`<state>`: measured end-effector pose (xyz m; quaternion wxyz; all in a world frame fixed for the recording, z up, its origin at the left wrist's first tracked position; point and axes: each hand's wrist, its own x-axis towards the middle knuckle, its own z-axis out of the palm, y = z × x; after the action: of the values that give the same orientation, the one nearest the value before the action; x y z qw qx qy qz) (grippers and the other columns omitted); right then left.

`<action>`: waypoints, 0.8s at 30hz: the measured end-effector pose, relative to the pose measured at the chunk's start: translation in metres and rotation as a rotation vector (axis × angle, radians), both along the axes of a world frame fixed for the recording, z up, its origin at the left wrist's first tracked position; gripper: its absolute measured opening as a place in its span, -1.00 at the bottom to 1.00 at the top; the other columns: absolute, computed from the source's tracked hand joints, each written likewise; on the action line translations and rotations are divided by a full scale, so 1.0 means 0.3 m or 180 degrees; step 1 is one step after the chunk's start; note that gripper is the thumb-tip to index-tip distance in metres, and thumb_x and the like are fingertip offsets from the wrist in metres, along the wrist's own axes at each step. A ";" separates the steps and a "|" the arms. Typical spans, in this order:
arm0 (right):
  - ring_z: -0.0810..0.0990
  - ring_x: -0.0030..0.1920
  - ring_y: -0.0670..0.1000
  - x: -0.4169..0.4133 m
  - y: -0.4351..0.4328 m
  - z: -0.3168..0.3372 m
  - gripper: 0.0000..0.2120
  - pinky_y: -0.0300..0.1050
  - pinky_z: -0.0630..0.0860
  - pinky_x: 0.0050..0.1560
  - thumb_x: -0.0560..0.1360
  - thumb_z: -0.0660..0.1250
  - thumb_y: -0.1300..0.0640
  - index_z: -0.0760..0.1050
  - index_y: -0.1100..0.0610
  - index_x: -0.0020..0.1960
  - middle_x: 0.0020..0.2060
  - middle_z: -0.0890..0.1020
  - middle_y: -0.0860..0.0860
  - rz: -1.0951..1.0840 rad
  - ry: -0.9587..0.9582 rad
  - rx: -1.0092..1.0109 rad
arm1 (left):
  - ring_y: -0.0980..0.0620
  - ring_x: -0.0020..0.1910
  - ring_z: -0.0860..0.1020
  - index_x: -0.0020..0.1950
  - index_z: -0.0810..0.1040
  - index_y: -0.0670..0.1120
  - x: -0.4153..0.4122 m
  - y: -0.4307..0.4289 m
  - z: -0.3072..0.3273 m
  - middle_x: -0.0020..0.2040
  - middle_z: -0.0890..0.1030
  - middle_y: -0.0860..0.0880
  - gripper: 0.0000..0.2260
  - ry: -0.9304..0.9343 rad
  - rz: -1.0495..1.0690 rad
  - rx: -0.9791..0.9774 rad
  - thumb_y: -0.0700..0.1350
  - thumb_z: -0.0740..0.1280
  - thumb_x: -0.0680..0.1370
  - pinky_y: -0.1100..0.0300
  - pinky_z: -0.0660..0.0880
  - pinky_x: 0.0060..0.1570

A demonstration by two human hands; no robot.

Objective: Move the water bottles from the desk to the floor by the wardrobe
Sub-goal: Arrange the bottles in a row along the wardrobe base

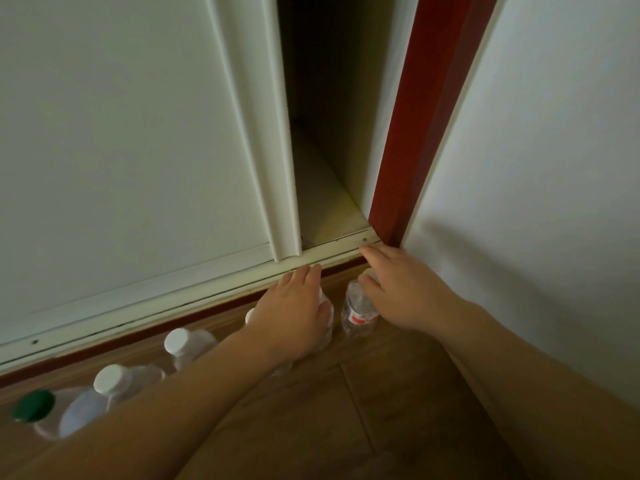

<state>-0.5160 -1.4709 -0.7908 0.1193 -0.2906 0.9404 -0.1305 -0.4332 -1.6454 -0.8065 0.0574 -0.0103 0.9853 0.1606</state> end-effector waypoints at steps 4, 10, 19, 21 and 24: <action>0.23 0.48 -0.04 0.003 0.003 -0.035 -0.51 -0.12 0.23 0.39 0.66 0.08 -0.05 0.14 0.02 0.55 0.51 0.27 -0.04 0.0056 -0.0069 -0.0042 | -0.04 0.34 0.41 0.53 0.19 -0.05 -0.013 -0.009 -0.032 0.42 0.39 -0.04 -0.47 -0.0028 0.0033 0.0065 0.05 0.20 0.60 0.07 0.39 0.26; 0.31 0.42 -0.04 0.002 0.016 -0.069 -0.53 -0.17 0.27 0.33 0.64 0.14 -0.01 0.21 0.03 0.53 0.45 0.35 -0.03 0.0079 -0.0049 -0.0064 | -0.02 0.19 0.51 0.44 0.36 0.00 -0.020 -0.007 -0.037 0.29 0.51 0.00 -0.58 0.0030 0.0040 0.0068 -0.02 0.24 0.58 0.09 0.47 0.14; 0.47 0.21 -0.05 0.001 0.003 -0.075 -0.64 -0.27 0.32 0.11 0.59 0.26 0.02 0.41 0.05 0.37 0.25 0.51 -0.02 0.0086 0.0172 -0.0123 | 0.01 0.12 0.52 0.31 0.50 -0.01 -0.025 -0.006 -0.032 0.17 0.55 0.01 -0.69 0.0247 0.0043 0.0082 0.00 0.29 0.58 0.12 0.49 0.09; 0.48 0.19 -0.05 -0.001 0.002 -0.074 -0.64 -0.27 0.33 0.10 0.59 0.27 0.02 0.43 0.05 0.36 0.24 0.52 -0.03 0.0077 0.0173 -0.0129 | 0.02 0.11 0.52 0.29 0.52 -0.01 -0.027 -0.006 -0.033 0.17 0.56 0.02 -0.70 0.0283 0.0062 0.0106 0.00 0.30 0.57 0.14 0.48 0.08; 0.48 0.18 -0.05 -0.001 0.007 -0.067 -0.64 -0.26 0.34 0.10 0.58 0.30 0.03 0.44 0.04 0.35 0.23 0.53 -0.04 0.0078 0.0167 -0.0120 | 0.04 0.08 0.52 0.26 0.53 0.01 -0.028 0.004 -0.036 0.14 0.57 0.03 -0.72 0.0348 0.0068 0.0127 0.01 0.32 0.56 0.19 0.44 0.02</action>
<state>-0.5163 -1.4687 -0.8110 0.0906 -0.3077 0.9369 -0.1391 -0.4416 -1.6442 -0.8172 0.0020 -0.0109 0.9834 0.1811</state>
